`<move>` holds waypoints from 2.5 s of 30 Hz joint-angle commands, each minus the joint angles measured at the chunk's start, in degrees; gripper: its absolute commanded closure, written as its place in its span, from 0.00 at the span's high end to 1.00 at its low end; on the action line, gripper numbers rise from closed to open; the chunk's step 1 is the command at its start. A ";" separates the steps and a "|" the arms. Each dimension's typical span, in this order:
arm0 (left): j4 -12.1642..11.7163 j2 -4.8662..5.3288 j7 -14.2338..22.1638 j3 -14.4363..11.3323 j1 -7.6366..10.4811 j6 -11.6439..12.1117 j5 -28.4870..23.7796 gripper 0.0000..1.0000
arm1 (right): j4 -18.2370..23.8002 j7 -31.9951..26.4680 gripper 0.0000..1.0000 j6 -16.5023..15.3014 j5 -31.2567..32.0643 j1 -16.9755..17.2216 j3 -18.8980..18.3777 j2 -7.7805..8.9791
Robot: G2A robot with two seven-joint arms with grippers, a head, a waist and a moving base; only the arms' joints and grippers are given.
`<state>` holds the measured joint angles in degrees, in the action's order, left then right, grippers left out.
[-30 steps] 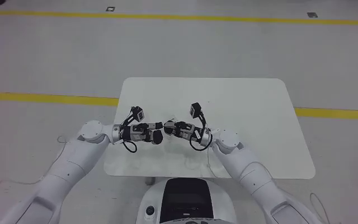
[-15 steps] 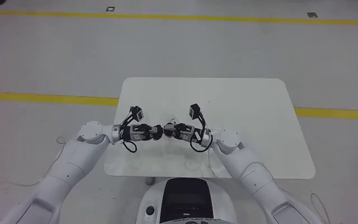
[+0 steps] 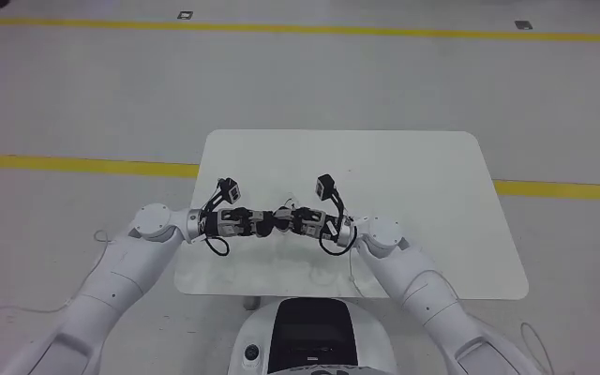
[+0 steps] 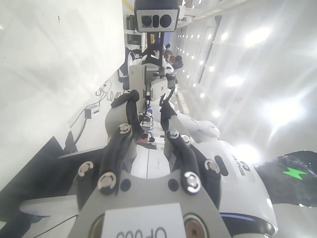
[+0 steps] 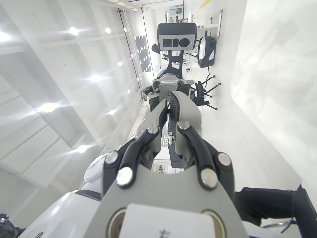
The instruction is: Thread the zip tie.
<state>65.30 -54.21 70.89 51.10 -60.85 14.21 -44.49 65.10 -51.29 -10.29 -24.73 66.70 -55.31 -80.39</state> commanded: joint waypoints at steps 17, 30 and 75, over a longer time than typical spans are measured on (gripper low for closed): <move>0.04 -0.20 0.20 0.46 -0.19 -0.07 0.47 0.00 | -0.39 -2.21 0.00 0.19 -0.21 -0.64 0.72 0.27; 0.01 -0.25 0.84 1.01 -0.26 0.31 0.75 0.00 | -0.47 -2.41 1.00 0.61 -0.73 -0.95 0.82 0.47; -1.56 -5.42 0.39 16.26 -3.33 5.27 14.01 0.00 | 0.64 0.13 1.00 0.41 -1.53 0.37 -1.03 1.17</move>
<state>64.00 -59.32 70.00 66.48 -64.16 19.48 -30.94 65.74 -51.17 -9.88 -26.26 67.07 -56.34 -79.21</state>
